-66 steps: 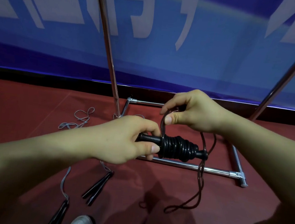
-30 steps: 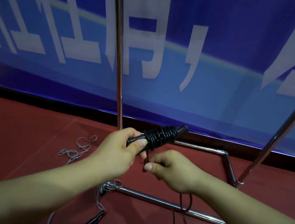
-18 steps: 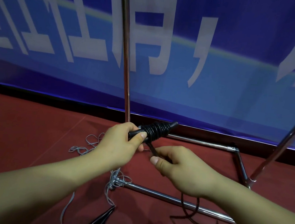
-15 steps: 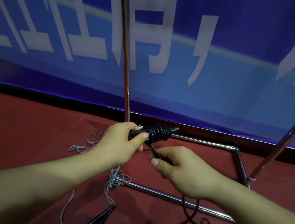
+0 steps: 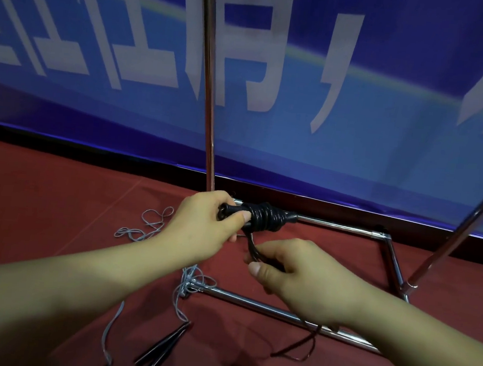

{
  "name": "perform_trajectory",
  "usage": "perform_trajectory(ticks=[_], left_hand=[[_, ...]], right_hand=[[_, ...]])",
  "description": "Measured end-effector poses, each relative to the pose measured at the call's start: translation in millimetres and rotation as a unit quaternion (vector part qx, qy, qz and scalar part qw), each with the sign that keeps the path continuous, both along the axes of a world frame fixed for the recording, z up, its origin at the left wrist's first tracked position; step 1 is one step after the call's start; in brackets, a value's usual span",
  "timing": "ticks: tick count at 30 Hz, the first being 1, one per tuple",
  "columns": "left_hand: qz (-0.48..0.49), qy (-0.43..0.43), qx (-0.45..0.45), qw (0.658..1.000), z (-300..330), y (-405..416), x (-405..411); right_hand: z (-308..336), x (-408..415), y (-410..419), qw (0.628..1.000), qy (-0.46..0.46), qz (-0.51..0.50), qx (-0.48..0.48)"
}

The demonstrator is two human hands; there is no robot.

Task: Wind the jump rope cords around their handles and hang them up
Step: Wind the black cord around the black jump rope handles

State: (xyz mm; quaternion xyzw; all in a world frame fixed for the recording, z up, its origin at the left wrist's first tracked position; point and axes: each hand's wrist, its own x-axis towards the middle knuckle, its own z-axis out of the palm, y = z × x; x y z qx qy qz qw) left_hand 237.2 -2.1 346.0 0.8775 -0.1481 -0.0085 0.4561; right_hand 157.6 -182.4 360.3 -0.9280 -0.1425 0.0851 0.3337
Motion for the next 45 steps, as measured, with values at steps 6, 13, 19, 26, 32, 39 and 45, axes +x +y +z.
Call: perform_trajectory(ticks=[6, 13, 19, 26, 32, 39, 45], left_hand=[[-0.009, 0.008, 0.009, 1.000, -1, -1, 1], [-0.096, 0.007, 0.157, 0.983, -2, 1, -1], [-0.193, 0.049, 0.166, 0.966, 4, -2, -10], [-0.269, 0.090, 0.172, 0.943, 17, -8, -23], [-0.297, 0.104, 0.165, 0.935, 33, -7, -35], [-0.320, 0.117, 0.142, 0.930, 41, -1, -46], [-0.319, 0.122, 0.037, 0.939, 40, 4, -45]], right_hand=[[0, 1, 2, 0.999, -0.032, 0.014, -0.025], [4, 8, -9, 0.991, -0.103, -0.036, -0.081], [3, 17, -26, 0.988, -0.098, -0.066, -0.099], [0, 30, -43, 0.996, -0.058, -0.049, -0.046], [0, 35, -46, 0.999, -0.008, -0.028, 0.032], [0, 37, -41, 0.995, 0.031, -0.006, 0.089], [0, 42, -45, 0.985, 0.018, -0.070, 0.156]])
